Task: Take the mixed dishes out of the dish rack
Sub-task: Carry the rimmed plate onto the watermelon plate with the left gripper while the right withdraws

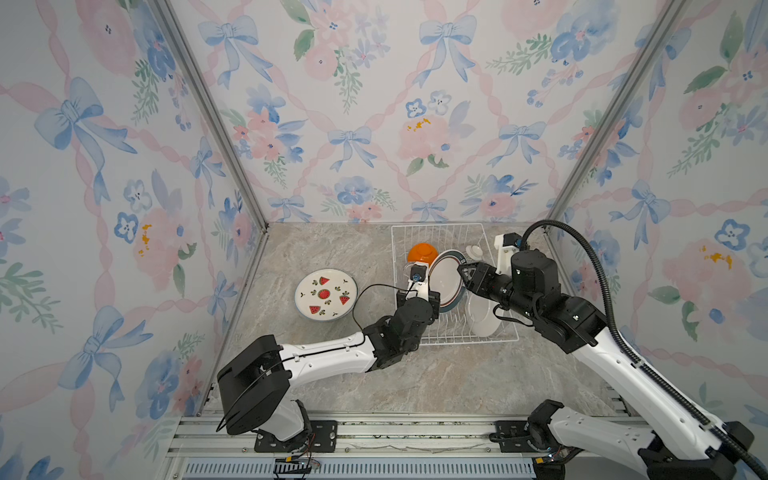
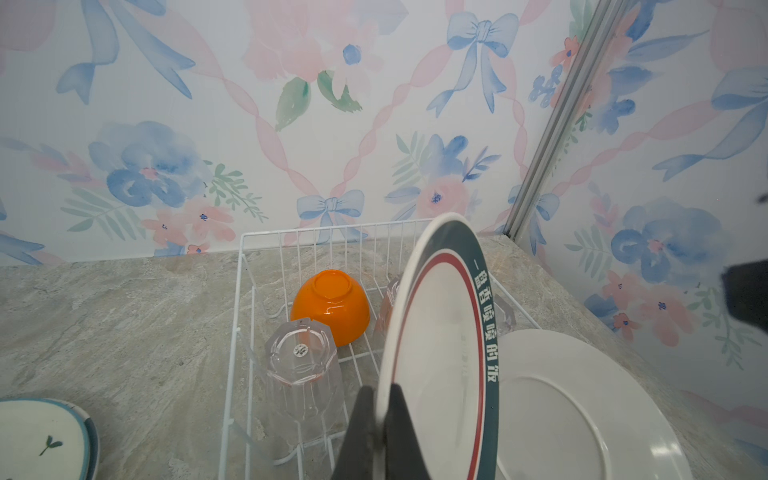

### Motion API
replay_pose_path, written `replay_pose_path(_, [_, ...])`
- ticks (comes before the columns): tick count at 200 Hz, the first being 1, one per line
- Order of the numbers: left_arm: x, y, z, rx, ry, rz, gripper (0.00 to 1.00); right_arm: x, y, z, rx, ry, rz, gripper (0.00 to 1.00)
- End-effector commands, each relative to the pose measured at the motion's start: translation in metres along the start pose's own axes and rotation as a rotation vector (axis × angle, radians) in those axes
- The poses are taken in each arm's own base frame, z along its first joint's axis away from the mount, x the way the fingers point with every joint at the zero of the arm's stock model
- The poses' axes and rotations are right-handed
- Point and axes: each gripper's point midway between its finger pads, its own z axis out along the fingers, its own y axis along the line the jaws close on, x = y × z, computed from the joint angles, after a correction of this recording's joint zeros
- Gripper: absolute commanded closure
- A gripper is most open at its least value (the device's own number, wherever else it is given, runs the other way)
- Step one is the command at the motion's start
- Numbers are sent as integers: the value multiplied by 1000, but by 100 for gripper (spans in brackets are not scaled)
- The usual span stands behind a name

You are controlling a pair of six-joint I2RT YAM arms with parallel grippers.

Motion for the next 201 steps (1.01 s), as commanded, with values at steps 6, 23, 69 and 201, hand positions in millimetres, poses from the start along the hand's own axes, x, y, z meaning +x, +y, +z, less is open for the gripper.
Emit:
replay_pose_path(6, [-24,35,-9,-40,-55,-114,100,12,-33,1,101,37,-28,50])
replay_pose_path(23, [-26,62,-13,-74,-48,-151,100,18,-48,2,137,49,-33,47])
replay_pose_path(69, [-22,142,-39,-202,-26,-230,100,22,-69,3,195,69,-71,29])
replay_pose_path(201, [14,289,-93,-511,94,-425,100,38,-95,11,291,155,-163,21])
